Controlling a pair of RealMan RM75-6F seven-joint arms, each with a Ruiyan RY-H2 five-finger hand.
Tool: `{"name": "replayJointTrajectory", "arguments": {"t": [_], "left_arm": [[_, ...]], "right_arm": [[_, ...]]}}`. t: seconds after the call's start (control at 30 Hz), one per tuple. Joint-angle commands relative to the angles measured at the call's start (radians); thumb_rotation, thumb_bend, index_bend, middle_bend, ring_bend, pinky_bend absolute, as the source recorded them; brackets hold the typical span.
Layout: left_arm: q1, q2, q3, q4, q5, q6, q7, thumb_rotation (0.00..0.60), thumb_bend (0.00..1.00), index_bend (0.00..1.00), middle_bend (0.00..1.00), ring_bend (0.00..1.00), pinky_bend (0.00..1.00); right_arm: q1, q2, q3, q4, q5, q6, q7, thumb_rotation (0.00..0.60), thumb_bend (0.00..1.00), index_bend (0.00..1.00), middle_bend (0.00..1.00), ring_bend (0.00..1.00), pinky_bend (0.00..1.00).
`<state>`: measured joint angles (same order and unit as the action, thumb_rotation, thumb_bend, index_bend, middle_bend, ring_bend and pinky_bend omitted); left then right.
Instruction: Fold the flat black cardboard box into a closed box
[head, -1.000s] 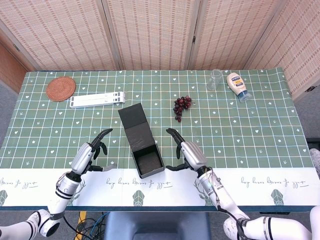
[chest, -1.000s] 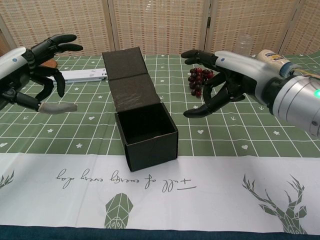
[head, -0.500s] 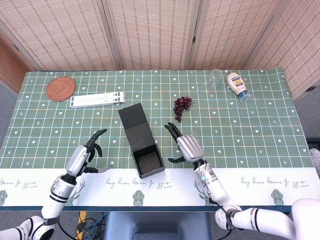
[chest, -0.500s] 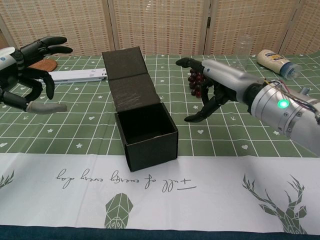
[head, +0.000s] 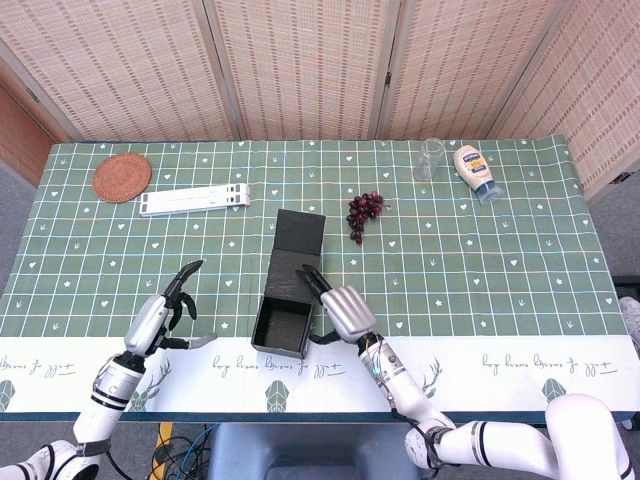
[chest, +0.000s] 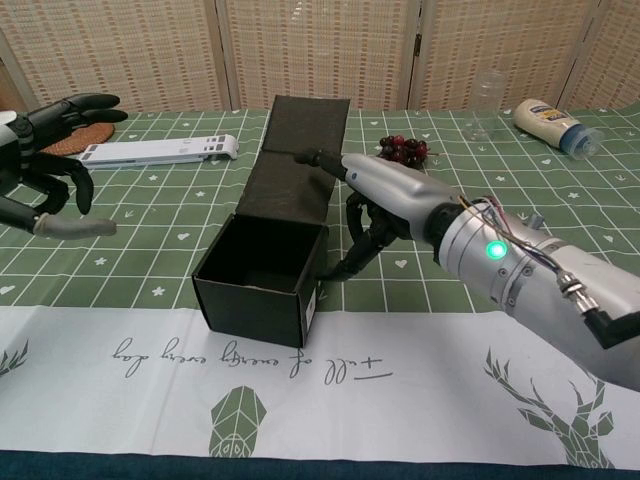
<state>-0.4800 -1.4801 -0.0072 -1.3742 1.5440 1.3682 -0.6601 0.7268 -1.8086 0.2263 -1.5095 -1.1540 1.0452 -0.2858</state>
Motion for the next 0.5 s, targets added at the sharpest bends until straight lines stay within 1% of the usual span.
{"name": "replayJointTrajectory", "arguments": {"t": [0.03,0.13,0.2,0.27,0.37,0.5], "left_arm": [[-0.008,0.045,0.029,-0.026,0.001,-0.071,-0.035,0.6,0.07,0.0,0.03,0.57,0.84],[-0.041,0.107,0.07,-0.05,0.018,-0.179,-0.13,0.6,0.07,0.0,0.0,0.58,0.84],[-0.06,0.126,0.082,-0.045,0.025,-0.228,-0.19,0.6,0.07,0.0,0.0,0.59,0.84],[-0.078,0.121,0.087,-0.017,0.037,-0.263,-0.231,0.6,0.07,0.0,0.0,0.59,0.84],[-0.105,0.099,0.088,0.02,0.057,-0.3,-0.277,0.6,0.07,0.0,0.0,0.6,0.84],[-0.133,0.054,0.083,0.066,0.066,-0.335,-0.325,0.6,0.07,0.0,0.0,0.61,0.85]], "right_arm": [[-0.014,0.047,0.012,-0.068,0.002,0.007,0.018,0.6,0.0,0.0,0.0,0.65,1.0],[-0.032,0.133,0.024,-0.175,-0.017,0.018,0.035,0.6,0.0,0.0,0.0,0.65,1.0],[-0.046,0.195,0.033,-0.244,-0.034,0.033,0.043,0.6,0.0,0.0,0.0,0.65,1.0],[-0.057,0.251,0.043,-0.296,-0.037,0.042,0.044,0.6,0.0,0.0,0.01,0.65,1.0],[-0.071,0.31,0.058,-0.343,-0.03,0.057,0.048,0.6,0.0,0.0,0.01,0.65,1.0],[-0.088,0.357,0.065,-0.377,-0.016,0.07,0.064,0.6,0.0,0.0,0.01,0.65,1.0]]}}
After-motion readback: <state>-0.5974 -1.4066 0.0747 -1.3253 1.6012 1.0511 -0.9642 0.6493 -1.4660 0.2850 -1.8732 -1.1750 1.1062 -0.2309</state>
